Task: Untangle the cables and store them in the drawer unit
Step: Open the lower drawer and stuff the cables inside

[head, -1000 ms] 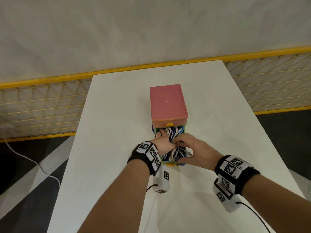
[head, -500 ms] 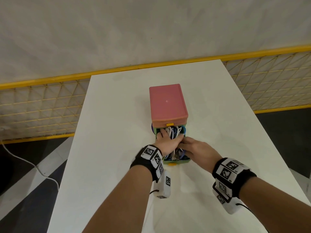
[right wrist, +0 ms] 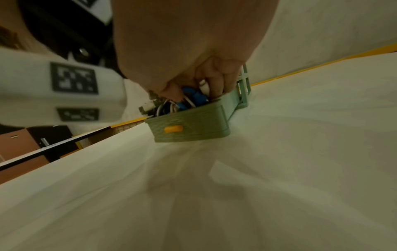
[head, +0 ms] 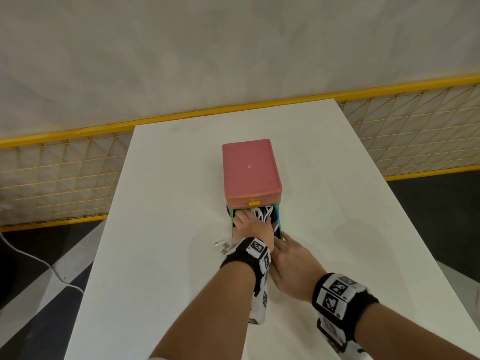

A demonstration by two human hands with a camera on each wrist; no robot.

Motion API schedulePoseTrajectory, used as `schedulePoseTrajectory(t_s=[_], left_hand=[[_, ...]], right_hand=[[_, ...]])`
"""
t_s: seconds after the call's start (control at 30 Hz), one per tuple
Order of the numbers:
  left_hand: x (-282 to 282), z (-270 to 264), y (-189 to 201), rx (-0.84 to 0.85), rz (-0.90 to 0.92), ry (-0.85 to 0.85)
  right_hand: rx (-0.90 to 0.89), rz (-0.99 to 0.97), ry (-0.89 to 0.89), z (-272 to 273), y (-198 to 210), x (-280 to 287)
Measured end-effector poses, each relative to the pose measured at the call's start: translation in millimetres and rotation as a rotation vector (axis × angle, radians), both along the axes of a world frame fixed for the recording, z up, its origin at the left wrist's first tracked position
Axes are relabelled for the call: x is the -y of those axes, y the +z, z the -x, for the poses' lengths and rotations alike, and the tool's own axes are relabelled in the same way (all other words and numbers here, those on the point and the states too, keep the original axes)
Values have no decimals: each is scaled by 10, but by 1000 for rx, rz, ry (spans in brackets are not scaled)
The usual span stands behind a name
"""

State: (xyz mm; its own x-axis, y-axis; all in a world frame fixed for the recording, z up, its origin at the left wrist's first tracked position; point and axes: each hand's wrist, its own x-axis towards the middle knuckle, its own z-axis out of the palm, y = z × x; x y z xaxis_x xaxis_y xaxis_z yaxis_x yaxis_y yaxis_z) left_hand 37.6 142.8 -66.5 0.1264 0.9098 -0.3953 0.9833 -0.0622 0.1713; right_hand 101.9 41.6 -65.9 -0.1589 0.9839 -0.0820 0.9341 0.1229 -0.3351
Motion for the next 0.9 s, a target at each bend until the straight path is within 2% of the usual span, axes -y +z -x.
schedulePoseTrajectory(t_s=[0.1,0.2,0.37,0.5,0.57,0.7,0.77,0.83,0.9], left_hand=[[-16,-60,-20,-16,-48,1],[-60,1,21,9,-12,-22],[-274,340,81,301,393,-142],[-323,397,72,374,498,-132],[-272,364,113,337,481,-119],[-75,244,193,225,320,-85],[-21,201,181,206,264,-66],[-16,189,153,181,213,-70],[-35,182,118,141,179,-96]], right_hand=[[65,28,43,-70,-25,-21],[18,83,79,-116,14,-76],[-19,291,-41,-68,78,-234],[39,265,-92,10,46,-290],[57,207,-77,39,-13,-284],[54,114,7,-15,-137,-178],[-94,117,19,-49,-68,-126],[-294,6,-91,-74,-25,-51],[-414,-211,-310,-82,-60,63]])
